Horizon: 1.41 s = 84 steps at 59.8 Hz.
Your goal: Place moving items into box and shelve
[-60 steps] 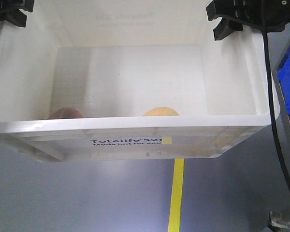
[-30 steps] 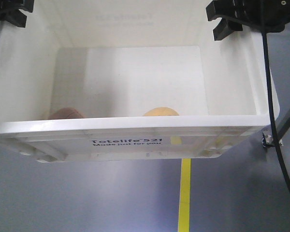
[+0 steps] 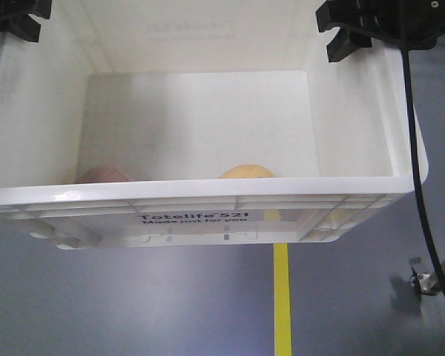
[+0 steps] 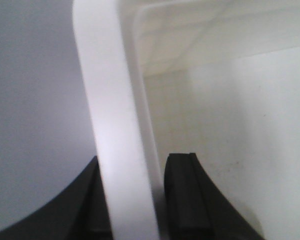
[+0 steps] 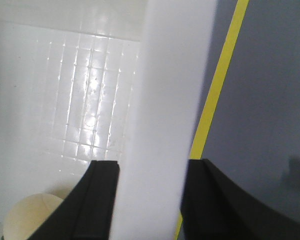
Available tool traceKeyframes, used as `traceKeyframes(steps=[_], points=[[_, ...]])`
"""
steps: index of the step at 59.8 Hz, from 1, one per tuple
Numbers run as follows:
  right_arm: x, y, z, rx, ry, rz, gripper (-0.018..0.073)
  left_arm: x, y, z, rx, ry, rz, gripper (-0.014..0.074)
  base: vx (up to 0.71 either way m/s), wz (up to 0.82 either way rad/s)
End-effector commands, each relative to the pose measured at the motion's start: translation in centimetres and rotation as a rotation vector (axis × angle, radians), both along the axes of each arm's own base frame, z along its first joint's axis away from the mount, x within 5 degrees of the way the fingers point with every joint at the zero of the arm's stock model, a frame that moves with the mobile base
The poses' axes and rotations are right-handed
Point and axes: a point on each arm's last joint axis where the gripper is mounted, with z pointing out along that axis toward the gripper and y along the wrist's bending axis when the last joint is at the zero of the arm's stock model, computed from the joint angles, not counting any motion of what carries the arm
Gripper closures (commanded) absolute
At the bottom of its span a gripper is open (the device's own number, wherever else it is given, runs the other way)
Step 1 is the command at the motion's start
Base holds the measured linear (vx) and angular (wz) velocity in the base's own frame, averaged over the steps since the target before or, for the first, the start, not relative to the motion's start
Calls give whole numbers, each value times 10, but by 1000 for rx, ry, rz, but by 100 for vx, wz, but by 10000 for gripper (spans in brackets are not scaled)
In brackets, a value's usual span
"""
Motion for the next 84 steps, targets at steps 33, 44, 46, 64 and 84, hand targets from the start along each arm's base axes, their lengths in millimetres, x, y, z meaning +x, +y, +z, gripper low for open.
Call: traceKeyframes(steps=[33, 44, 46, 64, 84], points=[[-7, -9, 31, 23, -181, -37, 564, -13, 2, 35, -32, -197, -12, 603, 72, -26], [-7, -9, 31, 21, -180, -38, 564, -13, 2, 35, -34, -197, -13, 603, 71, -29], [-6, -9, 31, 19, -180, -38, 564, -13, 2, 35, -34, -197, -13, 603, 69, -30], [-6, -8, 30, 21, -178, -37, 564, -13, 2, 35, -26, -199, -10, 603, 67, -38], [-6, -8, 30, 21, -178, -38, 564, -13, 2, 35, -26, -199, -10, 603, 63, -59]])
